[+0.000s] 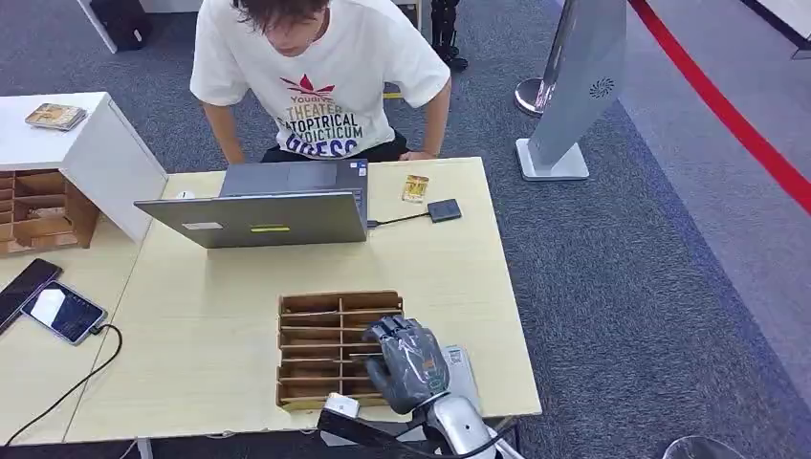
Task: Pass the card to the sensor for recognition and then transmit it.
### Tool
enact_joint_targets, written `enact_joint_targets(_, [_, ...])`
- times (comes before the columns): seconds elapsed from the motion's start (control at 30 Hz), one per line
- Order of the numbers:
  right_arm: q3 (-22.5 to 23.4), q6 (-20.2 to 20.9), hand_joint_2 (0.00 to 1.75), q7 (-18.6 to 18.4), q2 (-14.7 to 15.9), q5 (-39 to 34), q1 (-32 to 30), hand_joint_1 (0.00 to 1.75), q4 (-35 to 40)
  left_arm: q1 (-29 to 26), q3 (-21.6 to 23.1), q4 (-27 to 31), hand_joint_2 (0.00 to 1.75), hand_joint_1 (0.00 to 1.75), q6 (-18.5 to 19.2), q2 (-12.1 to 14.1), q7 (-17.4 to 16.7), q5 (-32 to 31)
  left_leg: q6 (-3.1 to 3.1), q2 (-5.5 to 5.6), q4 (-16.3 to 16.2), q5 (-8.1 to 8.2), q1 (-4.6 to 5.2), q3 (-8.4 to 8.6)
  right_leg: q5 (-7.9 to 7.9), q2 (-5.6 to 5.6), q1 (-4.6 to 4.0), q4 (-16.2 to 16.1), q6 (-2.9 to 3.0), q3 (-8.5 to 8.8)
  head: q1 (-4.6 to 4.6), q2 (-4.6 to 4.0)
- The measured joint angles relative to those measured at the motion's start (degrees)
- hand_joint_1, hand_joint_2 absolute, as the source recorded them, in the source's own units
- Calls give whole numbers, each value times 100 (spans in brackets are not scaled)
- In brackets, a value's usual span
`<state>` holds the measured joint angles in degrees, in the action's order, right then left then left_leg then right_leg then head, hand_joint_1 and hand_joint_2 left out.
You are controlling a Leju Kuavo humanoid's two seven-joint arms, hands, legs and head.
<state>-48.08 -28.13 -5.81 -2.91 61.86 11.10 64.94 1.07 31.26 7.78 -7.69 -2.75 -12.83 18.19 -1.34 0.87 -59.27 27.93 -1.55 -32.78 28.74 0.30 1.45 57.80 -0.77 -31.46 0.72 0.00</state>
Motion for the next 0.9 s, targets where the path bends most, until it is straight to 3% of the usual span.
enact_joint_targets(0.17, [183,24,175,-44,7,144,-15,175,7,0,46,0,0,0,0,7,-4,28,0,0,0,0,0,1,0,0,0,0,0,1,-2,0])
enact_joint_targets(0.9, [415,229,175,-9,7,70,-69,175,107,1,50,0,0,0,-11,2,-4,138,1,0,0,0,0,3,0,0,0,0,0,4,0,0])
